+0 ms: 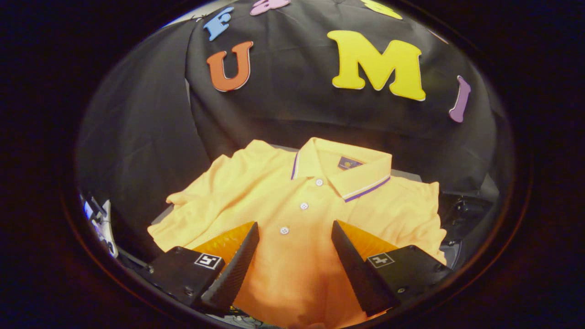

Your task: Put the clothes into the washing machine and then close the washing machine lid.

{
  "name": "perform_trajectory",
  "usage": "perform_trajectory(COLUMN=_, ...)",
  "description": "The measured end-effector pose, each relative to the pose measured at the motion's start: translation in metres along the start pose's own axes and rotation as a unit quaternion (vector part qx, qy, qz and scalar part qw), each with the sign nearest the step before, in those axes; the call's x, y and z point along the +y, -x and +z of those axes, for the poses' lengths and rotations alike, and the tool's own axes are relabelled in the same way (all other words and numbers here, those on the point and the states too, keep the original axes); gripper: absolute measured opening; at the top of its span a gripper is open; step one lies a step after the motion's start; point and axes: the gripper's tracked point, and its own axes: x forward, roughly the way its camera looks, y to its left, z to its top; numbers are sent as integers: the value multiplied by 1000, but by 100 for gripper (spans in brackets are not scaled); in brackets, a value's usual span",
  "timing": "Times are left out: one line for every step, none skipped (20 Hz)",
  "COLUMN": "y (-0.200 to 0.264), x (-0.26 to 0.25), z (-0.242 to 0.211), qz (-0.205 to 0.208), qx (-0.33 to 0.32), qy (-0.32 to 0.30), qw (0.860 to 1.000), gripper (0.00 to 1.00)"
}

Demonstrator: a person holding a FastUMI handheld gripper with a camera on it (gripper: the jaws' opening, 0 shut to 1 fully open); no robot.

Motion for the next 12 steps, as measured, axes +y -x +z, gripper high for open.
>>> perform_trajectory(y=-1, x=0, z=-2, qz=-1, qx=3, qy=3, qw=1000, gripper=100)
perform_trajectory(y=-2, x=2, z=-2, qz=0, qx=7, qy=11, qw=1000, gripper=100)
perform_trajectory(y=-2, x=2, z=-2, qz=4, qx=13, qy=22, qw=1000, gripper=100)
perform_trajectory(y=-2, x=1, z=-3, qz=6, qx=26, qy=24, qw=999, gripper=100)
perform_trajectory(y=-2, x=1, z=-3, qz=9, qx=33, qy=17, qw=999, gripper=100)
perform_trajectory(y=-2, x=1, z=-3, qz=10, qx=39, qy=15, qw=999, gripper=100)
perform_trajectory(y=-3, x=0, z=-2, qz=12, qx=41, qy=20, qw=999, gripper=100)
perform_trajectory(y=-2, x=1, z=-3, qz=18, qx=39, qy=22, qw=999, gripper=100)
perform_trajectory(y=-2, x=3, z=-2, qz=29, qx=38, qy=26, qw=999, gripper=99)
perform_trajectory(y=-1, x=1, z=-3, qz=36, qx=39, qy=27, qw=998, gripper=92)
perform_trajectory(y=0, x=-1, z=-4, qz=43, qx=45, qy=25, qw=998, gripper=88)
perform_trajectory(y=1, x=-2, z=-5, qz=47, qx=52, qy=22, qw=997, gripper=84)
